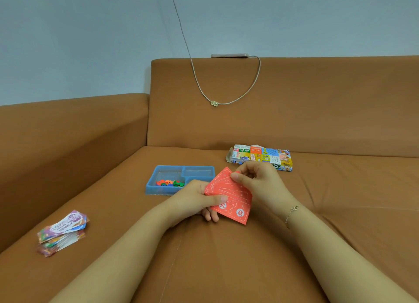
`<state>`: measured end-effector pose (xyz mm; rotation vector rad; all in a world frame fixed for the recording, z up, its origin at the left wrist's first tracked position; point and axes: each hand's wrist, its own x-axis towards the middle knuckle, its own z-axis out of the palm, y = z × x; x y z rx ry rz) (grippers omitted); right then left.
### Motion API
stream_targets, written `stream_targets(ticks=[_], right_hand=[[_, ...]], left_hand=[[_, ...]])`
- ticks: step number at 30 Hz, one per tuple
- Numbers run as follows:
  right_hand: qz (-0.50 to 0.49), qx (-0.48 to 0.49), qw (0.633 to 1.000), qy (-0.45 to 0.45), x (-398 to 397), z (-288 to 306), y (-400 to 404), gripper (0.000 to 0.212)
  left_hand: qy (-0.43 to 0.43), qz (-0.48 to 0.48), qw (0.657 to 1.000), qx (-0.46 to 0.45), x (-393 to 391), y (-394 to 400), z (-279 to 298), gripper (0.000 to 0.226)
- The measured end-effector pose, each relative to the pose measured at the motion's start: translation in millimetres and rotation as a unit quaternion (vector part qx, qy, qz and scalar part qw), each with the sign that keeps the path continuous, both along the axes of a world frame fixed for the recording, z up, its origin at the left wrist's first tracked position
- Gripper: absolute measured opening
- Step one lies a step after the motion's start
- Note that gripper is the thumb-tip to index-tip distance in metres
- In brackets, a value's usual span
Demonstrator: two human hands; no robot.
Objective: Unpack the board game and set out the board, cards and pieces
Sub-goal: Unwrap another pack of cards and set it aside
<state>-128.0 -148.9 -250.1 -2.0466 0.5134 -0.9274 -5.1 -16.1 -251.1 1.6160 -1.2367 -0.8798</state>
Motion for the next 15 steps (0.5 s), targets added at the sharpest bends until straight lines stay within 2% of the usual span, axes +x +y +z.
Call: stream_targets(ticks=[6,10,15], right_hand=[[0.014,-0.013,1.0,0.008,-0.5,2.7,-1.4,0.019],[0.026,0.015,0.999,-0.014,1.5,3.4,0.7,0.007],[0.007,-0.006,1.0,0.002,4.0,1.3,-0.6,0.013]], left_hand=[[0.009,-0.003,1.0,-0.004,1.1,-1.1,-2.0,0.013],[0.009,-0.002,1.0,-0.007,1.6,-1.7,-1.9,0.012],[-0.003,-0.008,1.0,-0.002,0.3,-1.2,-1.5,0.011]])
